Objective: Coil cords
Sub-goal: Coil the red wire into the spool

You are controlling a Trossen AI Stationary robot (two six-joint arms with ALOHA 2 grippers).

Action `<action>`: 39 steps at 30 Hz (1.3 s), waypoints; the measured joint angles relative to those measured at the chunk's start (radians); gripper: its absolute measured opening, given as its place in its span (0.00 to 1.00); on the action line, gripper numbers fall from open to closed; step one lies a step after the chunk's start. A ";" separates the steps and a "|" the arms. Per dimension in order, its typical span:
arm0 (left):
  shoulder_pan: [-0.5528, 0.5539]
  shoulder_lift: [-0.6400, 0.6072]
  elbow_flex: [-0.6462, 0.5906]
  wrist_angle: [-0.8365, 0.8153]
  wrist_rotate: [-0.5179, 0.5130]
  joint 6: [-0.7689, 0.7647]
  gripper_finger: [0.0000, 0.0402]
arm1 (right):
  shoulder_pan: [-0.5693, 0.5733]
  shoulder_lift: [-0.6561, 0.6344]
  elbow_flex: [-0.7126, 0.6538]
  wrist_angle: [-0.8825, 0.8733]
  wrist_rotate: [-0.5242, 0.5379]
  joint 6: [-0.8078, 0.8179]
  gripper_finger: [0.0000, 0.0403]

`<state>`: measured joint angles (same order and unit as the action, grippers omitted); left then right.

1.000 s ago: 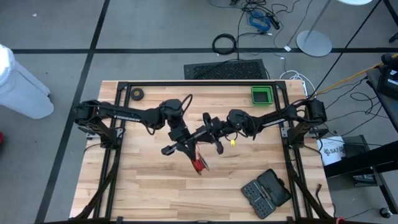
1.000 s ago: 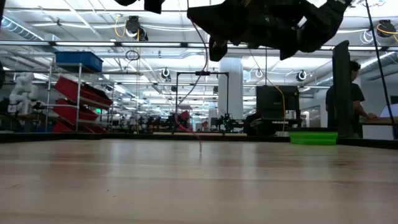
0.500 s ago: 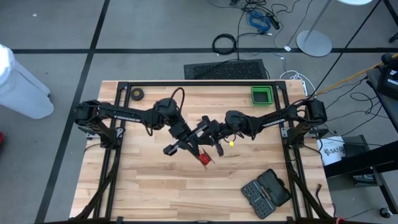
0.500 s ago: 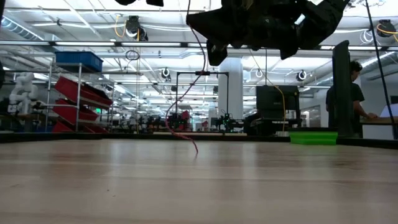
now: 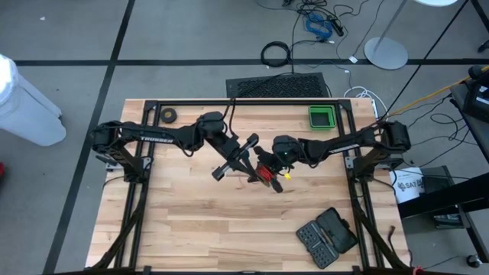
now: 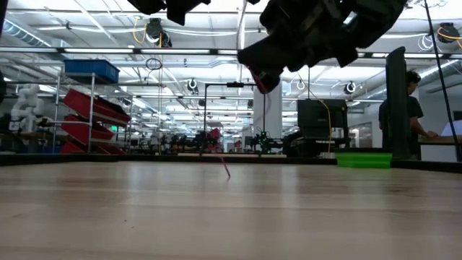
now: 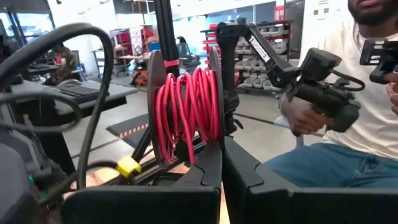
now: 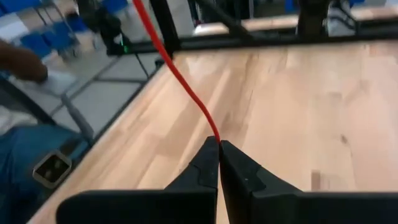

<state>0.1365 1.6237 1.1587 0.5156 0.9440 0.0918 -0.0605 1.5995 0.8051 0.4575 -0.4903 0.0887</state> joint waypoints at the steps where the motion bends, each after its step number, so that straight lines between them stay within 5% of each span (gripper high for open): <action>1: 0.001 0.000 0.000 -0.002 -0.001 0.000 0.00 | 0.000 -0.018 0.000 -0.043 0.001 -0.016 0.00; 21: 0.046 -0.001 0.000 -0.151 -0.027 0.053 0.00 | 0.004 -0.344 0.000 -0.652 0.208 -0.099 0.00; 39: 0.067 -0.001 0.000 -0.288 -0.160 0.129 0.00 | 0.093 -0.531 0.000 -0.774 0.215 -0.071 0.00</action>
<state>0.2035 1.6222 1.1584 0.2276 0.7841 0.2209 0.0325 1.0684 0.8051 -0.3168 -0.2749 0.0181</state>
